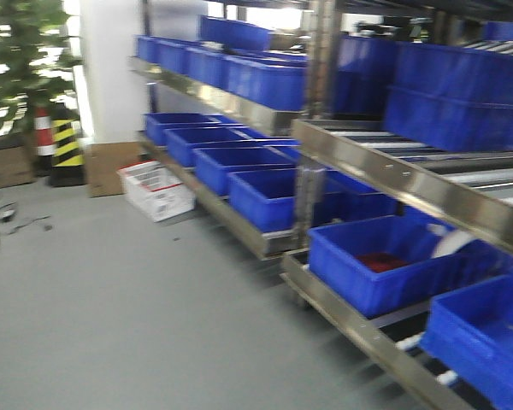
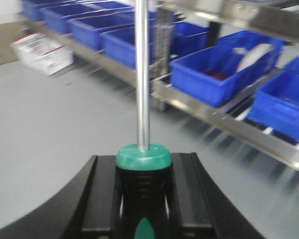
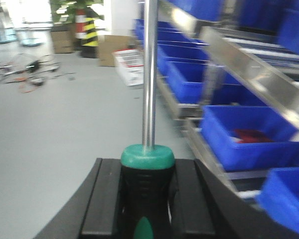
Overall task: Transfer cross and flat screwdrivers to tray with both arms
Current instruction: 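Drive the base along the shelves to the grey tray, then lower both held screwdrivers toward the grey metal tray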
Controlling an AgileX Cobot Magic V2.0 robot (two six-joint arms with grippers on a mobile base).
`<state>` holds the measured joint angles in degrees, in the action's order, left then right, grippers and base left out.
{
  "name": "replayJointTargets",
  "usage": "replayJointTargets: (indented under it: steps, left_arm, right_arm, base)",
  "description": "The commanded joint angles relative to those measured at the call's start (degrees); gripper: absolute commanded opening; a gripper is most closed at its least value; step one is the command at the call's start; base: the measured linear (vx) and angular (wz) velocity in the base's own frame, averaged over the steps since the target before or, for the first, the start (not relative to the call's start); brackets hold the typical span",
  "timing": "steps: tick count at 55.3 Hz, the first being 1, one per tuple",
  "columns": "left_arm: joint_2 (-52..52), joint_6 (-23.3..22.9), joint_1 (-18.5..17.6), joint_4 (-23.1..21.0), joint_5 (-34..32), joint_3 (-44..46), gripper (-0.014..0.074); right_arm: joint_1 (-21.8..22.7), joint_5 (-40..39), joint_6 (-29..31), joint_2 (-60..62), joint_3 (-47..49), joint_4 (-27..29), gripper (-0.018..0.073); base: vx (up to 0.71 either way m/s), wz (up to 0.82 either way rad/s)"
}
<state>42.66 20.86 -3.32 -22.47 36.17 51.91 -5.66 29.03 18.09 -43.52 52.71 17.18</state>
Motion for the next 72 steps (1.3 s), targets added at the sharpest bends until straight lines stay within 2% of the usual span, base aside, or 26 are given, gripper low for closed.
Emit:
replayJointTargets:
  steps: [1,46,72]
  left_arm:
    - [-0.18,-0.13,-0.21,-1.70,-5.05,1.71,-0.0003]
    - [-0.18,-0.13,-0.21,-1.65,-5.04,1.71,-0.0003]
    - [-0.18,-0.13,-0.21,-1.65,-5.04,1.71,-0.0003]
  right_arm:
    - [-0.07,-4.92,0.33,0.28,1.75,0.28,-0.0008]
    - [-0.07,-4.92,0.33,0.28,1.75,0.28,-0.0008]
    - [-0.07,-4.92,0.33,0.28,1.75,0.28,-0.0008]
  base:
    - [0.47,-0.72]
    - [0.38,-0.92]
    - [0.26,-0.44]
